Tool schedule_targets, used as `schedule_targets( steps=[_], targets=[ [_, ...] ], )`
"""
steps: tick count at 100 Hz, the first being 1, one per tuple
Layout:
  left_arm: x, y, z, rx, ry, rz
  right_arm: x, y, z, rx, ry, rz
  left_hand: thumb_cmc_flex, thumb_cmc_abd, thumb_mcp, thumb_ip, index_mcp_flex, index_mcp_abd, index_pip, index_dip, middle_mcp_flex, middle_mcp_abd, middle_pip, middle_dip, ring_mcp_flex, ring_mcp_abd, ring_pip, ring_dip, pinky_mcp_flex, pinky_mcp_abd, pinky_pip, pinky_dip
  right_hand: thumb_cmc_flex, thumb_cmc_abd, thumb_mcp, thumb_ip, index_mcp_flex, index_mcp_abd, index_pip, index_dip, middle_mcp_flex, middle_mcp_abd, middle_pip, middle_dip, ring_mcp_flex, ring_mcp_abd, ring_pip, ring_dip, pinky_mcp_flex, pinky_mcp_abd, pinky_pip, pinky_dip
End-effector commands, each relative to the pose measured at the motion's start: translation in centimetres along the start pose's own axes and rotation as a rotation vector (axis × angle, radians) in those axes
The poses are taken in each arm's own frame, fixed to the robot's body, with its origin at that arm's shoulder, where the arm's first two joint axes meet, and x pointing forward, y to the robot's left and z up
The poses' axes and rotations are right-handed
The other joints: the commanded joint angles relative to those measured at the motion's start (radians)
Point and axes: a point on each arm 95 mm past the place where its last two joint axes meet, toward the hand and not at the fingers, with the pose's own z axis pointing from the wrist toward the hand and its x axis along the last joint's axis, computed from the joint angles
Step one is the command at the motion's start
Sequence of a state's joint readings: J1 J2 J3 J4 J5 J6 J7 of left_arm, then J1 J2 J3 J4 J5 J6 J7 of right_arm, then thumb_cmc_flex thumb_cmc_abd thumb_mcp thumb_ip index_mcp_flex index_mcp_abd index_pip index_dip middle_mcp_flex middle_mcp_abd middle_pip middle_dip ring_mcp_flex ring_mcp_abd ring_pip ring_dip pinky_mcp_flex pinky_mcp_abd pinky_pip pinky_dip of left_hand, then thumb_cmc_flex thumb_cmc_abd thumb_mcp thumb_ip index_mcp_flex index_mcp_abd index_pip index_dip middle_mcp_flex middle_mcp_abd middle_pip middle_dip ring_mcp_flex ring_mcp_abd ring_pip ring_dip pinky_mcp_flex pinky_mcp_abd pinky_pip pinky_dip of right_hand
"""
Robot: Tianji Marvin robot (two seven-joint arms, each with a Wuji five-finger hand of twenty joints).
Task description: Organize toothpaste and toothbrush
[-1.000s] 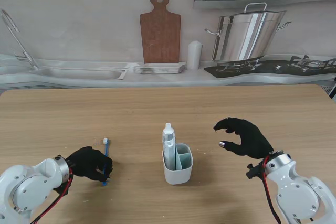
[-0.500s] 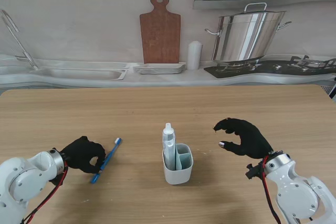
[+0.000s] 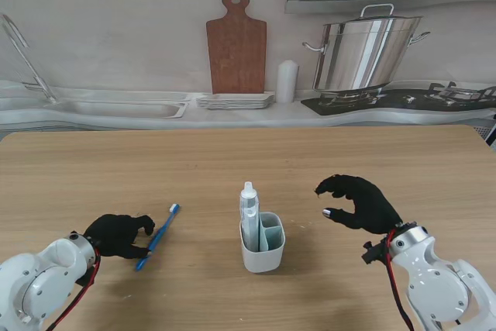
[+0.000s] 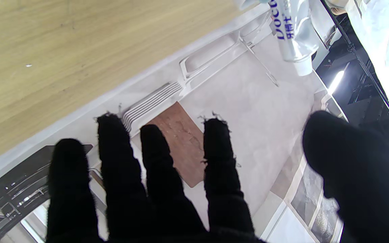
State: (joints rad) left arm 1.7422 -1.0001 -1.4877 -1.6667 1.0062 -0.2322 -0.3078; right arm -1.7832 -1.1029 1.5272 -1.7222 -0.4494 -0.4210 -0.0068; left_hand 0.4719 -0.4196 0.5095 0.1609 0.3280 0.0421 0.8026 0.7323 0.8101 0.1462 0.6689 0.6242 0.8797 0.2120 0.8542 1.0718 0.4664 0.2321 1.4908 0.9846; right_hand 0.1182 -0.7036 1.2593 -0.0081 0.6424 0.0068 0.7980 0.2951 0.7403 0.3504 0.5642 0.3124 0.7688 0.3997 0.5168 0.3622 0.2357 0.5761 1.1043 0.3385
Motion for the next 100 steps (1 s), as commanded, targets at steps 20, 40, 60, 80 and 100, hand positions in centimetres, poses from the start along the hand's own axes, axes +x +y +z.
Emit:
schedule_targets(
  steps=[20,40,60,80,100],
  targets=[
    [2.0,0.9,-0.4,-0.079,0.006,0.048,-0.2,-0.4,-0.3,0.016,-0.009,0.003,-0.008,-0.050,-0.032,0.050,0.060,0.059,0.025,-0.031,0.091,-0.011,0.061,0.048,0.124,-0.003,0.113,0.056,0.138,-0.070,0.140,-0.037,-0.040,-0.006,0.006,-0.032,0.009,-0.012,-0.005,0.006,0.019,0.002,0.011,-0.002,0.024,-0.023,0.007,0.027,0.000,0.014,0.008,0.001],
    [1.3,1.2,0.3,-0.116,0.041,0.115,-0.3,-0.5,-0.4,0.017,-0.014,0.004,0.082,-0.171,0.189,0.031,0.054,-0.038,0.074,0.001,0.045,-0.073,0.059,0.060,0.091,-0.058,0.084,0.091,0.096,-0.089,0.106,-0.058,-0.040,-0.005,0.006,-0.032,0.011,-0.011,-0.006,0.005,0.031,0.004,0.011,-0.003,0.036,-0.022,0.010,0.031,0.003,0.015,0.010,0.002],
    [0.3,0.9,1.3,-0.107,0.065,0.146,-0.3,-0.5,-0.4,0.022,-0.018,0.006,0.184,-0.240,0.307,-0.058,0.054,-0.115,0.111,0.022,-0.017,-0.098,-0.002,0.115,0.026,-0.087,0.002,0.083,0.016,-0.064,0.015,-0.048,-0.040,-0.003,0.005,-0.032,0.013,-0.011,-0.006,0.005,0.040,0.002,0.013,-0.002,0.045,-0.020,0.012,0.036,0.004,0.016,0.010,0.002],
    [-1.2,0.0,2.4,-0.094,0.077,0.151,-0.3,-0.6,-0.4,0.024,-0.021,0.006,0.213,-0.210,0.341,-0.075,0.077,-0.146,0.141,0.025,-0.077,-0.083,-0.028,0.088,-0.016,-0.090,-0.032,0.074,-0.034,-0.048,-0.030,-0.042,-0.038,-0.003,0.005,-0.031,0.014,-0.008,-0.006,0.005,0.043,0.003,0.014,-0.002,0.050,-0.021,0.013,0.039,0.006,0.016,0.012,0.003],
    [-1.9,-1.3,3.0,-0.112,0.070,0.147,-0.4,-0.6,-0.4,0.024,-0.025,0.005,0.175,-0.173,0.320,-0.051,0.058,-0.140,0.141,0.014,-0.131,-0.068,-0.019,0.014,-0.072,-0.075,-0.050,0.061,-0.090,-0.041,-0.066,-0.029,-0.038,-0.002,0.006,-0.031,0.017,-0.003,-0.007,0.004,0.046,0.003,0.015,-0.001,0.054,-0.022,0.013,0.042,0.007,0.017,0.012,0.003]
  ],
)
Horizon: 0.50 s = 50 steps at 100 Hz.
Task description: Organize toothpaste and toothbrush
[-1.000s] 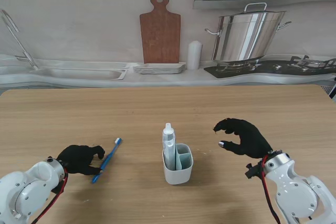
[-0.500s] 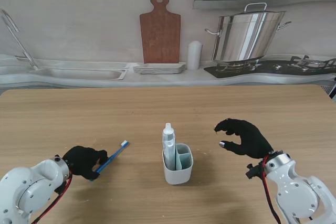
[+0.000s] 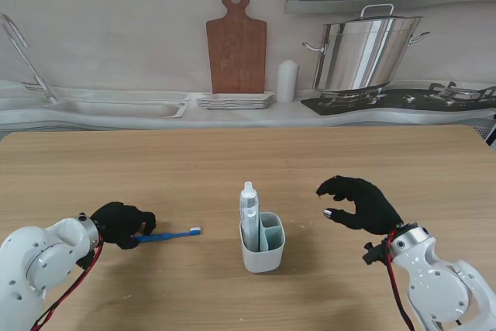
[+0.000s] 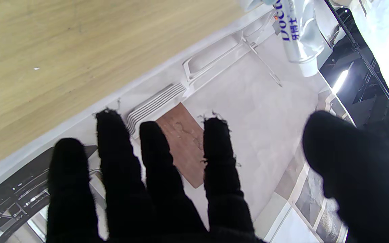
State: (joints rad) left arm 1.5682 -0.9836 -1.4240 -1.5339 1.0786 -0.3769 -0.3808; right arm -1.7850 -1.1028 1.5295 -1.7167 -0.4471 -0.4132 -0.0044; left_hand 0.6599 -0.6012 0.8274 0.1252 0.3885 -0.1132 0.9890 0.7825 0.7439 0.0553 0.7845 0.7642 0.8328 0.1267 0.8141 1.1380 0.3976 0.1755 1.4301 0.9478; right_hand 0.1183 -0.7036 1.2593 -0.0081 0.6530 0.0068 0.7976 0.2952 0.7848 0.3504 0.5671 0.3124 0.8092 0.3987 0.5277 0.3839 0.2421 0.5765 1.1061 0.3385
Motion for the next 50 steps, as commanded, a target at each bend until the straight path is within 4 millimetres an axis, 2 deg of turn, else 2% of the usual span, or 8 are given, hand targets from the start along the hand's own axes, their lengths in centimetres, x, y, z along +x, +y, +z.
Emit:
schedule_targets(
  steps=[1,13,27,31,37,43,50],
  targets=[
    [-0.15,0.40,0.04,-0.032,-0.008,0.002,-0.09,-0.52,-0.25,0.021,-0.010,0.003,-0.017,0.009,0.001,-0.015,-0.003,0.016,-0.046,-0.036,-0.068,0.024,-0.136,-0.128,-0.028,0.011,-0.011,-0.006,-0.024,0.016,-0.007,0.008,-0.039,-0.002,0.005,-0.031,0.007,-0.002,-0.007,0.004,0.001,0.002,0.012,-0.001,0.013,-0.020,0.002,0.020,0.001,0.016,0.010,0.003],
    [0.01,0.17,-0.06,-0.035,-0.016,0.012,-0.16,-0.53,-0.32,0.021,-0.014,0.002,-0.052,0.023,-0.017,-0.007,0.013,0.038,-0.056,-0.044,-0.102,0.043,-0.147,-0.142,-0.078,0.025,-0.037,-0.017,-0.069,0.023,-0.033,0.010,-0.038,-0.003,0.006,-0.031,0.011,0.000,-0.007,0.003,0.004,0.004,0.012,-0.001,0.016,-0.020,0.003,0.022,0.002,0.017,0.011,0.004],
    [0.48,0.24,-0.16,-0.037,-0.029,0.026,-0.23,-0.54,-0.31,0.022,-0.016,0.005,-0.059,0.013,-0.032,0.003,0.067,0.039,-0.052,-0.046,-0.093,0.052,-0.138,-0.139,-0.076,0.032,-0.016,-0.009,-0.058,0.023,-0.014,0.029,-0.037,-0.003,0.007,-0.031,0.014,0.003,-0.008,0.003,0.005,0.004,0.012,-0.001,0.016,-0.020,0.003,0.023,0.002,0.018,0.011,0.004],
    [0.59,0.28,-0.15,-0.039,-0.033,0.027,-0.25,-0.55,-0.30,0.023,-0.016,0.006,-0.044,-0.012,-0.030,-0.006,0.089,0.033,-0.043,-0.048,-0.089,0.056,-0.130,-0.132,-0.073,0.034,-0.001,0.000,-0.050,0.019,0.000,0.037,-0.038,-0.003,0.007,-0.031,0.014,0.004,-0.009,0.002,0.005,0.004,0.012,-0.001,0.017,-0.018,0.004,0.024,0.002,0.018,0.010,0.004],
    [0.73,0.32,-0.11,-0.042,-0.036,0.034,-0.27,-0.56,-0.29,0.023,-0.016,0.007,-0.025,-0.044,-0.018,-0.042,0.121,0.018,-0.025,-0.065,-0.086,0.058,-0.119,-0.113,-0.067,0.032,0.025,0.022,-0.032,0.006,0.029,0.051,-0.038,-0.003,0.007,-0.031,0.015,0.003,-0.009,0.002,0.006,0.007,0.012,-0.001,0.017,-0.017,0.004,0.025,0.002,0.018,0.010,0.004],
    [0.81,0.31,-0.02,-0.045,-0.040,0.034,-0.29,-0.56,-0.30,0.023,-0.016,0.007,0.003,-0.084,-0.002,-0.075,0.161,-0.003,-0.009,-0.098,-0.073,0.064,-0.110,-0.097,-0.050,0.030,0.063,0.054,0.009,-0.015,0.080,0.065,-0.039,-0.002,0.007,-0.031,0.015,0.004,-0.009,0.002,0.007,0.006,0.012,-0.001,0.018,-0.016,0.005,0.025,0.003,0.019,0.011,0.004],
    [0.85,0.25,0.10,-0.048,-0.046,0.033,-0.32,-0.54,-0.32,0.025,-0.016,0.006,0.025,-0.119,0.007,-0.100,0.201,-0.027,0.016,-0.135,-0.056,0.068,-0.094,-0.079,-0.023,0.022,0.119,0.102,0.078,-0.043,0.145,0.075,-0.038,-0.002,0.007,-0.031,0.015,0.005,-0.010,0.002,0.009,0.005,0.013,-0.001,0.020,-0.017,0.006,0.026,0.004,0.020,0.011,0.004]
  ],
)
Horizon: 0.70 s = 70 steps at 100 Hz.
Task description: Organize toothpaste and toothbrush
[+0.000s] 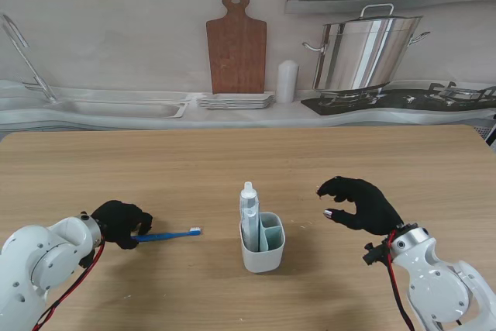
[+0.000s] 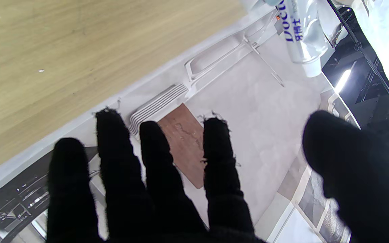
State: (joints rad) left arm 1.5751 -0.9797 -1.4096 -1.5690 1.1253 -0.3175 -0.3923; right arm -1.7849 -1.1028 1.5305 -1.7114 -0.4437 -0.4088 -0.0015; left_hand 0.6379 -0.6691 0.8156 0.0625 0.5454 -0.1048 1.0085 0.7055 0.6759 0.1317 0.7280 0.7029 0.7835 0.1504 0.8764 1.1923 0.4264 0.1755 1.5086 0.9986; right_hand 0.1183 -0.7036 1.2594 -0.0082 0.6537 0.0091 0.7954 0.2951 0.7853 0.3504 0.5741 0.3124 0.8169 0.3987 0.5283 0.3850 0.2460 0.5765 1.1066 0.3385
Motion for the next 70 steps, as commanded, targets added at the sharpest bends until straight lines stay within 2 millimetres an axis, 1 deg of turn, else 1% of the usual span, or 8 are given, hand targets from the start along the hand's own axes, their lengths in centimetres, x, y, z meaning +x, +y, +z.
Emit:
schedule_targets(
  steps=[1,12,24,37,45,52,59,70],
  targets=[
    [0.5,0.7,0.1,-0.037,0.002,-0.004,-0.1,-0.5,-0.3,0.022,-0.007,0.003,0.050,-0.056,0.019,-0.040,0.051,-0.041,0.001,-0.062,0.014,-0.007,-0.035,-0.015,0.029,-0.004,0.063,0.054,0.058,-0.047,0.075,0.025,-0.039,-0.002,0.006,-0.031,0.015,0.002,-0.007,0.002,0.009,0.006,0.006,-0.001,0.013,-0.016,0.005,0.025,0.000,0.020,0.010,0.004],
    [0.5,0.5,0.3,-0.044,-0.001,-0.003,-0.1,-0.5,-0.3,0.023,-0.010,0.003,0.059,-0.082,0.033,-0.052,0.111,-0.071,0.039,-0.116,0.045,-0.007,-0.006,0.016,0.066,-0.011,0.123,0.108,0.122,-0.070,0.142,0.016,-0.038,-0.002,0.007,-0.031,0.016,0.004,-0.008,0.001,0.011,0.006,0.006,-0.001,0.015,-0.017,0.006,0.027,-0.001,0.021,0.009,0.004],
    [0.6,0.3,0.5,-0.049,0.007,0.018,-0.2,-0.4,-0.3,0.023,-0.011,0.003,0.049,-0.110,0.064,-0.041,0.154,-0.068,0.051,-0.166,0.064,-0.008,0.020,0.050,0.082,-0.017,0.160,0.141,0.138,-0.070,0.167,0.013,-0.038,-0.002,0.007,-0.031,0.018,0.005,-0.008,0.001,0.014,0.005,0.006,-0.001,0.017,-0.015,0.008,0.028,0.000,0.023,0.009,0.004],
    [0.9,0.1,0.7,-0.054,0.016,0.042,-0.2,-0.5,-0.3,0.027,-0.013,0.005,0.032,-0.123,0.088,-0.031,0.172,-0.076,0.062,-0.187,0.046,-0.013,0.029,0.076,0.051,-0.012,0.157,0.152,0.099,-0.061,0.147,0.015,-0.038,0.000,0.006,-0.031,0.019,0.006,-0.009,0.000,0.018,0.006,0.006,-0.001,0.020,-0.014,0.010,0.030,0.000,0.025,0.009,0.004],
    [1.2,0.0,0.9,-0.065,0.016,0.056,-0.2,-0.5,-0.3,0.028,-0.015,0.006,0.015,-0.132,0.113,-0.021,0.179,-0.082,0.070,-0.190,0.019,-0.012,0.027,0.098,0.017,-0.008,0.144,0.161,0.062,-0.051,0.116,0.036,-0.038,0.000,0.006,-0.031,0.019,0.007,-0.009,0.000,0.020,0.007,0.007,-0.001,0.023,-0.014,0.011,0.032,0.000,0.025,0.009,0.004],
    [1.4,-0.1,1.1,-0.073,0.019,0.066,-0.3,-0.5,-0.3,0.027,-0.016,0.006,0.004,-0.151,0.147,-0.008,0.194,-0.084,0.084,-0.189,0.030,-0.019,0.054,0.130,0.029,-0.022,0.172,0.177,0.070,-0.050,0.119,0.059,-0.038,-0.001,0.005,-0.031,0.021,0.008,-0.009,0.000,0.023,0.006,0.006,-0.002,0.025,-0.012,0.012,0.033,0.000,0.027,0.009,0.004],
    [1.6,-0.1,1.3,-0.081,0.022,0.068,-0.3,-0.5,-0.3,0.027,-0.017,0.006,-0.009,-0.173,0.195,0.004,0.206,-0.085,0.108,-0.186,0.085,-0.038,0.072,0.299,0.067,-0.043,0.236,0.198,0.105,-0.059,0.145,0.073,-0.038,0.000,0.005,-0.031,0.021,0.009,-0.009,0.000,0.024,0.007,0.006,-0.002,0.026,-0.014,0.012,0.034,0.000,0.027,0.009,0.004],
    [1.7,-0.2,1.6,-0.090,0.011,0.057,-0.3,-0.4,-0.3,0.025,-0.016,0.005,-0.021,-0.195,0.242,0.055,0.217,-0.082,0.131,-0.162,0.217,-0.068,0.125,0.401,0.167,-0.069,0.366,0.223,0.196,-0.078,0.230,0.067,-0.038,0.001,0.004,-0.030,0.020,0.009,-0.010,-0.001,0.027,0.008,0.006,-0.002,0.030,-0.013,0.014,0.036,0.000,0.028,0.009,0.004]
  ],
)
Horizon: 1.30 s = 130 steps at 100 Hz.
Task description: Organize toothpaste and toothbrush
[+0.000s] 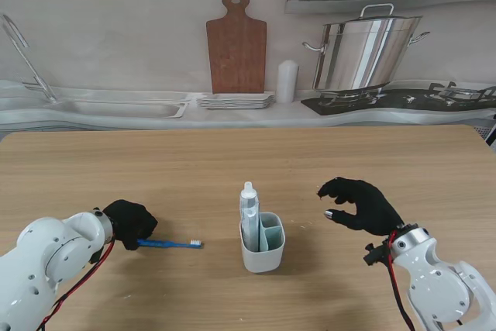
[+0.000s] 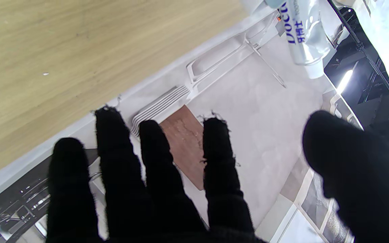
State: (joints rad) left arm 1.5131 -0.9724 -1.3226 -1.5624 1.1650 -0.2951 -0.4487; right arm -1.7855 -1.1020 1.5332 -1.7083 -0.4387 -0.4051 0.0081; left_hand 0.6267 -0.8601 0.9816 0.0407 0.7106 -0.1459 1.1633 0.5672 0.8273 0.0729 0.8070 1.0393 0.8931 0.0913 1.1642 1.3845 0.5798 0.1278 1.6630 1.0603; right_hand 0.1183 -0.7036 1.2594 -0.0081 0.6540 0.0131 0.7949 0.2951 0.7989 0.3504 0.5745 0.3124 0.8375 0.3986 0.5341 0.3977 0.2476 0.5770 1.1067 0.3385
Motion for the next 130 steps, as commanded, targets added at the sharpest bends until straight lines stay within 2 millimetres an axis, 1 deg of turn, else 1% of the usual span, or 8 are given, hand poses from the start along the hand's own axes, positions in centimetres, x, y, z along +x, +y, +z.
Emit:
schedule_targets(
  steps=[1,22,42,58,74,96,103,130],
  targets=[
    [0.5,0.6,0.2,-0.033,-0.003,-0.017,-0.1,-0.4,-0.3,0.017,-0.008,0.002,-0.010,-0.005,0.078,0.080,0.054,-0.041,-0.023,-0.023,0.074,-0.011,0.051,0.070,0.065,-0.013,0.088,0.032,0.050,-0.032,0.083,0.004,-0.038,0.001,0.004,-0.030,0.020,0.005,-0.010,-0.001,0.013,0.007,0.006,-0.002,0.009,-0.013,0.008,0.023,-0.001,0.028,0.008,0.004],
    [0.6,0.3,0.4,-0.040,-0.021,-0.026,-0.2,-0.5,-0.3,0.018,-0.010,0.003,-0.015,-0.035,0.082,0.143,0.083,-0.054,-0.016,-0.032,0.222,-0.059,0.204,0.079,0.221,-0.069,0.272,-0.008,0.205,-0.082,0.235,-0.099,-0.039,0.001,0.003,-0.030,0.019,0.004,-0.009,-0.001,0.018,0.007,0.006,-0.002,0.015,-0.013,0.012,0.027,0.000,0.027,0.010,0.004],
    [0.5,0.7,0.6,-0.027,-0.032,-0.060,-0.2,-0.5,-0.3,0.016,-0.014,0.004,-0.018,-0.034,0.097,0.181,0.085,-0.038,-0.001,-0.030,0.288,-0.058,0.182,0.016,0.289,-0.034,0.277,-0.058,0.261,-0.088,0.287,-0.164,-0.039,0.002,0.002,-0.030,0.021,0.005,-0.009,-0.001,0.023,0.008,0.008,-0.001,0.018,-0.013,0.013,0.030,0.000,0.028,0.011,0.005],
    [0.0,1.7,0.8,-0.022,-0.034,-0.111,-0.3,-0.5,-0.3,0.017,-0.014,0.005,-0.047,-0.019,0.123,0.296,0.079,-0.038,0.030,-0.001,0.328,-0.061,0.183,-0.045,0.338,-0.029,0.272,-0.096,0.301,-0.110,0.322,-0.215,-0.039,0.002,0.001,-0.030,0.022,0.006,-0.009,-0.001,0.025,0.008,0.008,-0.001,0.021,-0.013,0.014,0.032,0.001,0.030,0.012,0.006],
    [-0.6,2.7,0.8,-0.040,-0.067,-0.171,-0.3,-0.5,-0.3,0.017,-0.016,0.003,-0.063,-0.019,0.150,0.367,0.084,-0.034,0.047,0.021,0.350,-0.050,0.190,-0.070,0.359,-0.018,0.272,-0.107,0.319,-0.106,0.339,-0.237,-0.041,0.003,0.000,-0.030,0.022,0.005,-0.010,-0.001,0.027,0.008,0.008,-0.001,0.022,-0.012,0.014,0.034,0.001,0.031,0.013,0.006],
    [-0.8,3.4,0.8,-0.035,-0.099,-0.213,-0.3,-0.6,-0.2,0.019,-0.018,0.002,-0.076,-0.016,0.164,0.424,0.091,-0.032,0.057,0.040,0.371,-0.049,0.189,-0.089,0.364,-0.019,0.284,-0.131,0.342,-0.107,0.344,-0.255,-0.041,0.006,-0.002,-0.030,0.024,0.006,-0.010,-0.002,0.026,0.009,0.008,-0.001,0.022,-0.012,0.014,0.036,0.000,0.033,0.013,0.006],
    [-0.7,3.6,0.8,-0.032,-0.103,-0.217,-0.3,-0.6,-0.2,0.019,-0.019,0.002,-0.083,-0.011,0.155,0.475,0.095,-0.031,0.060,0.046,0.381,-0.051,0.189,-0.104,0.363,-0.017,0.300,-0.168,0.351,-0.108,0.349,-0.272,-0.042,0.007,-0.003,-0.029,0.024,0.005,-0.010,-0.002,0.028,0.008,0.009,-0.001,0.023,-0.012,0.015,0.036,0.000,0.033,0.013,0.006],
    [-0.7,3.8,0.9,-0.019,-0.110,-0.235,-0.4,-0.7,-0.3,0.020,-0.023,0.000,-0.093,-0.005,0.168,0.518,0.097,-0.032,0.068,0.058,0.387,-0.049,0.189,-0.110,0.364,-0.017,0.304,-0.181,0.357,-0.105,0.349,-0.276,-0.042,0.007,-0.004,-0.029,0.025,0.004,-0.010,-0.002,0.031,0.009,0.008,-0.002,0.024,-0.011,0.015,0.038,-0.001,0.035,0.012,0.006]
  ],
)
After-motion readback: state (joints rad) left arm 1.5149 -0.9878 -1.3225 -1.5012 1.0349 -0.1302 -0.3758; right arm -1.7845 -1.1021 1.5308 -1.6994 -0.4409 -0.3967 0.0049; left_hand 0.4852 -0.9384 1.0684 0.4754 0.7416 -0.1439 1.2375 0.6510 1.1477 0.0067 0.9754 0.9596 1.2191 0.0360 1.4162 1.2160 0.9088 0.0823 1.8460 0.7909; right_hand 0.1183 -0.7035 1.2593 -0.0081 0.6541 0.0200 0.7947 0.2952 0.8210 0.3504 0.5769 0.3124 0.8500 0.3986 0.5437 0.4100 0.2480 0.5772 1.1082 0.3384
